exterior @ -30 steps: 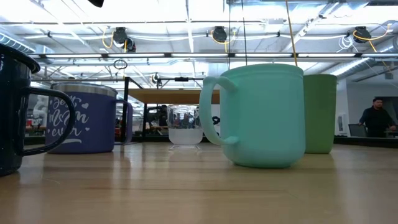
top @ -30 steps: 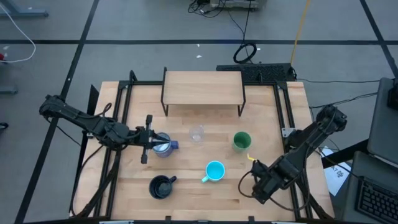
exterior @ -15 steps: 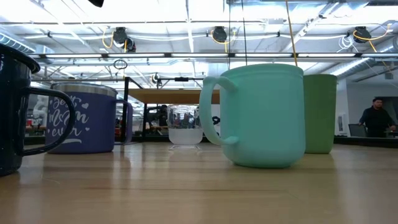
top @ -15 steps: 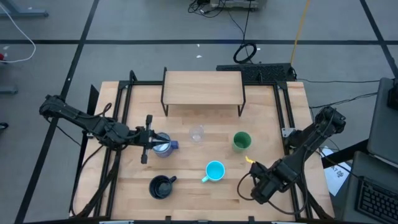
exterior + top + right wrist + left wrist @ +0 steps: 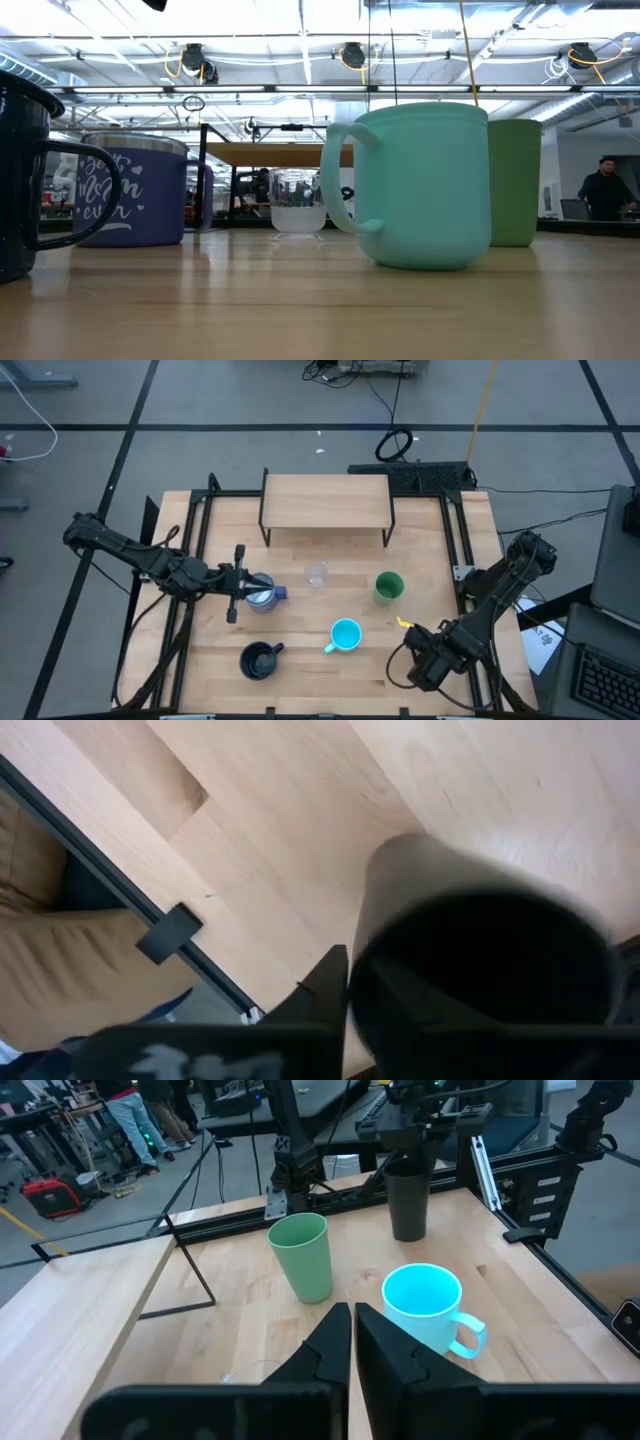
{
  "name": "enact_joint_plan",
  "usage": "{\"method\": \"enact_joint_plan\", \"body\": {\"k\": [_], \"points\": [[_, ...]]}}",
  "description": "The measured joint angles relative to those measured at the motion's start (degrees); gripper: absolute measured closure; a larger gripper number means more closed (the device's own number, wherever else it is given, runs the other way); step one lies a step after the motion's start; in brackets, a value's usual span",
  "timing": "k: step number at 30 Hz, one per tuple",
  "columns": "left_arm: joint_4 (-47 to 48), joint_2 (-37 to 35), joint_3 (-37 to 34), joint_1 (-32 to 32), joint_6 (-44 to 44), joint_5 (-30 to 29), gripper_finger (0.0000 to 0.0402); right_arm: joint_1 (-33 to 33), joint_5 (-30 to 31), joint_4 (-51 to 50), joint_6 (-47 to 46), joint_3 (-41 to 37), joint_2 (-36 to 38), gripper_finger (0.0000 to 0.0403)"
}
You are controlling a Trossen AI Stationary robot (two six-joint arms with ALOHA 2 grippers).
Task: Stack small to large cups/mugs on shelf
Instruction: Put the black cup on the shelf
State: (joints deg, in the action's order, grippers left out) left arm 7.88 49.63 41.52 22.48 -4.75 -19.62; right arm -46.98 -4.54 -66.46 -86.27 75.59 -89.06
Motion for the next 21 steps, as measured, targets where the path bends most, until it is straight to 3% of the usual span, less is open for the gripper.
{"method": "enact_joint_plan", "body": {"k": [12, 21], "points": [[-0.5, 0.0, 0.0, 0.0, 0.1, 0.0, 0.038, 0.0, 0.0, -0.2, 3.7, 0.0, 0.0, 0.0397], [-0.5, 0.0, 0.0, 0.0, 0.1, 0.0, 0.038, 0.0, 0.0, 1.4, 4.4, 0.0, 0.0, 0.034]]}}
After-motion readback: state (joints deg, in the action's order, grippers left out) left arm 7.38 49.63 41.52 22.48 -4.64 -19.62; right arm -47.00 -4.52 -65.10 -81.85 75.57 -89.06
